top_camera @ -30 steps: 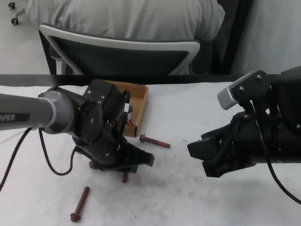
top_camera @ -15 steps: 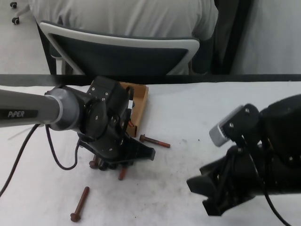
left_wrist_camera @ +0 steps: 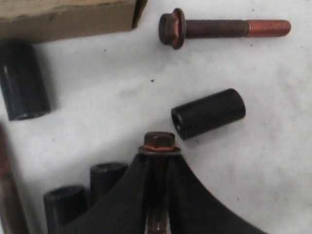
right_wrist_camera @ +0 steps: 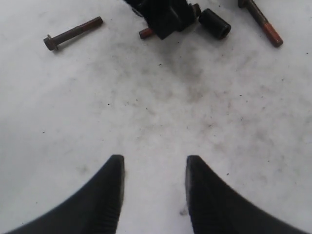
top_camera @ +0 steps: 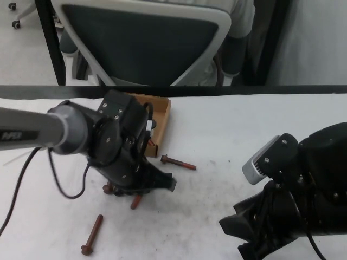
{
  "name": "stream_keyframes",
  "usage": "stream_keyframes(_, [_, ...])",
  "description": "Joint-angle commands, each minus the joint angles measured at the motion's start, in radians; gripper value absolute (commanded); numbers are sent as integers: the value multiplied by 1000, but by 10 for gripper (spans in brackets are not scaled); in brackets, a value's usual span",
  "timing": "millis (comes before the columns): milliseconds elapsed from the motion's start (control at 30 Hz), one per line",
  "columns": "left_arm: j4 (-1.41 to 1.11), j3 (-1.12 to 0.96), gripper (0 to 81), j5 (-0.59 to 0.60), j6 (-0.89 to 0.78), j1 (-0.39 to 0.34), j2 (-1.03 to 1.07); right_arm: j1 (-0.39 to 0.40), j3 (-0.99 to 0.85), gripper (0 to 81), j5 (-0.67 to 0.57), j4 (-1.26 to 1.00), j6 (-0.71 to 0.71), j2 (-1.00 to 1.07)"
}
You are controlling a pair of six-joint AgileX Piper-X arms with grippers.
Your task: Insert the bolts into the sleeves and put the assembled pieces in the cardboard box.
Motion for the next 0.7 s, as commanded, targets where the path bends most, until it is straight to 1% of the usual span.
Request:
stream_keyframes(0, [-11,11,8,-12,7,1,-41,2,-6,384,-8,-28,-35,-8])
stream_keyframes(267, [-261,279,8,-12,-46,1,-333,2,-50,384,1,-50,-95,36])
stream_keyframes(367, [-337,375,8,-12,-46,1,-450,2,-94,384,24,-38,-115,84])
stream_keyframes(533, [-437,493,8,-12,-42,1,-644,5,-171,384,30,-36,-171,183])
stream_keyframes(667, [-477,567,8,-12,-43,1,-783,7,-240,384,85,-4,-238,262])
